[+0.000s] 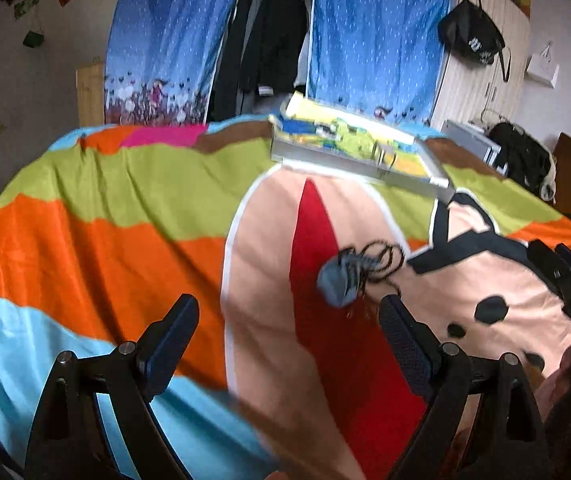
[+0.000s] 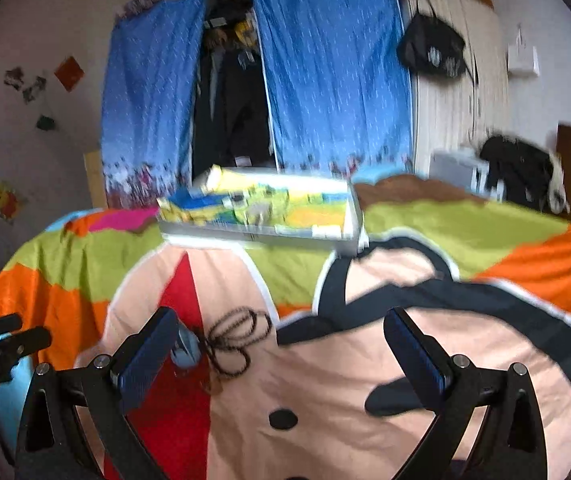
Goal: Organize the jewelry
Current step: 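Move both tools back over the blue watch and black bead necklace, then grasp the blue watch strap with the left tool while the right tool grasps the black bead necklace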
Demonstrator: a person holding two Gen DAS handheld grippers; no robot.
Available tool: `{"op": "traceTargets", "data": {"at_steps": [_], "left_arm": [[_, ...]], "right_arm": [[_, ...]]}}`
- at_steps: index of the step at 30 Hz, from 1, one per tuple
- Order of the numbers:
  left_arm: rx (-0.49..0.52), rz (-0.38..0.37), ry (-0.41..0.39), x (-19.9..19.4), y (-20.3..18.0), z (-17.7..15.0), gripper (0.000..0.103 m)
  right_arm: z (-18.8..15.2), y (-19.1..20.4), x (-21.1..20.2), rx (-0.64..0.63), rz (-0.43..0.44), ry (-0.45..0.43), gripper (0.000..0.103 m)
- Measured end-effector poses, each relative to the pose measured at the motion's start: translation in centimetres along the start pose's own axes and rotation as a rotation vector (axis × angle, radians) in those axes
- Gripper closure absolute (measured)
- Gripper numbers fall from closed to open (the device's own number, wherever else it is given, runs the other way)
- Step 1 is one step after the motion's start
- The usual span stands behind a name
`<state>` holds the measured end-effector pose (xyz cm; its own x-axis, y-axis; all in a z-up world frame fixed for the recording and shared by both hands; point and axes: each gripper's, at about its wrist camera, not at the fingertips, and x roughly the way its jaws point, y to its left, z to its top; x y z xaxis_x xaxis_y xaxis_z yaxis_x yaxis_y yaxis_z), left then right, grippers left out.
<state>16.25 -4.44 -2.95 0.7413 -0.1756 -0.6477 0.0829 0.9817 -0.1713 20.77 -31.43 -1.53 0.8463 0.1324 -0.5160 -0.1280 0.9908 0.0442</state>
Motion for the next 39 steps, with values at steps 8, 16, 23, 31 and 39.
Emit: {"op": "traceTargets", "data": {"at_steps": [8,16,23,31,39], "left_arm": [[-0.012,0.007,0.193,3.5,0.7,-2.1,0.015],[-0.007,-0.010,0.259,5.4,1.0,-2.1,0.015],[0.033,-0.035,0.270,7.1,0.8,-1.7,0.015],[0.051,-0.128,0.259,9.6,0.5,-0.6,0.015],[0.051,-0.213,0.230,11.5,-0.1,0.5,0.015]], "right_arm": [[-1.4,-1.5,3.9,0.081,0.002,0.208,0.000],[-2.9,-1.8,7.8,0.090,0.033,0.423,0.000],[-4.1,-3.1,11.7,0.155,0.157,0.606,0.000],[-3.8,-2.4,14.7,-0.049,0.146,0.620,0.000],[-3.6,-0.7,16.2,-0.306,0.180,0.520,0.000]]}}
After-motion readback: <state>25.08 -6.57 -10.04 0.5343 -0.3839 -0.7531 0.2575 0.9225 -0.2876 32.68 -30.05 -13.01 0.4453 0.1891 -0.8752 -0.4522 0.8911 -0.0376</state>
